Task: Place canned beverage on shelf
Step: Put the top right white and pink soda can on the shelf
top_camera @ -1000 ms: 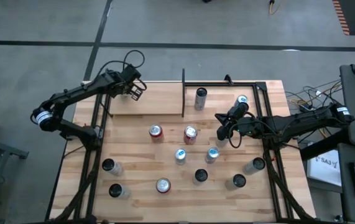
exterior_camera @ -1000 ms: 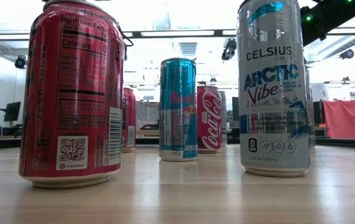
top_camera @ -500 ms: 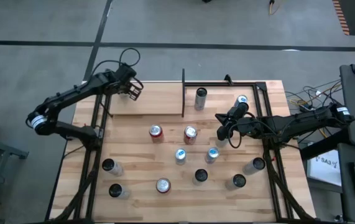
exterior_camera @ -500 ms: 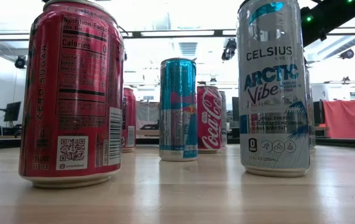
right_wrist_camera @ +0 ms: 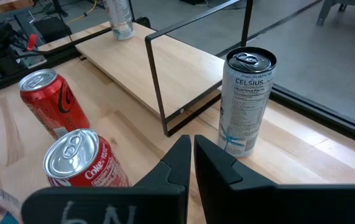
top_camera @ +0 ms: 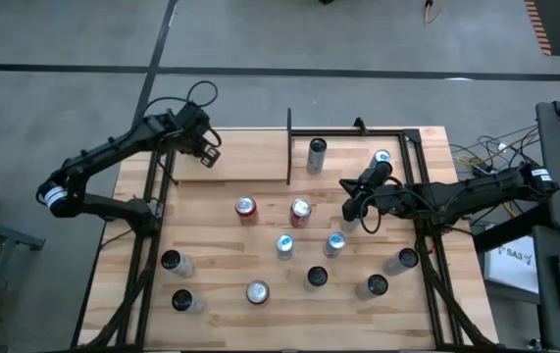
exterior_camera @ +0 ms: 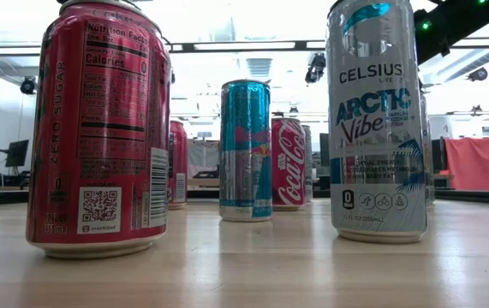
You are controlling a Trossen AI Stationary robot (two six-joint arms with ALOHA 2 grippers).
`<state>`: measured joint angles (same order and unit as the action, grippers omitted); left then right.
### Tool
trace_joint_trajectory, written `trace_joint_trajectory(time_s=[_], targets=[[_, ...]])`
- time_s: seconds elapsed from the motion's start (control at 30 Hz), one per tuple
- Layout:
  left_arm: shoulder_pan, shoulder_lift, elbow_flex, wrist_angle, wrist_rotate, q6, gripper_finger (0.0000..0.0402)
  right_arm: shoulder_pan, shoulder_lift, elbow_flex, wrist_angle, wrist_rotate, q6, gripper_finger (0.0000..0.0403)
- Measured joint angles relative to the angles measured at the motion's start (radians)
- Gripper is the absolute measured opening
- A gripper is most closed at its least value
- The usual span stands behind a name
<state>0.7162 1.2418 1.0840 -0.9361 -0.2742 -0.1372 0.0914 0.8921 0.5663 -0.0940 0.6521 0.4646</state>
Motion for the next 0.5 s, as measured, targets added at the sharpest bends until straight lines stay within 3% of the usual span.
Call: trace_joint_trajectory(time_s=[0.2,0.5], targets=[[0.011,0.052,0.000,0.011,-0.148,-0.007,0.0000,0.000,0.000,0.000,-0.001,0.000,0.000,0.0013],[0.046,0.126,0.000,0.050,-0.199,-0.003,0.0000,0.000,0.000,0.000,-0.001,0.000,0.000,0.0013]])
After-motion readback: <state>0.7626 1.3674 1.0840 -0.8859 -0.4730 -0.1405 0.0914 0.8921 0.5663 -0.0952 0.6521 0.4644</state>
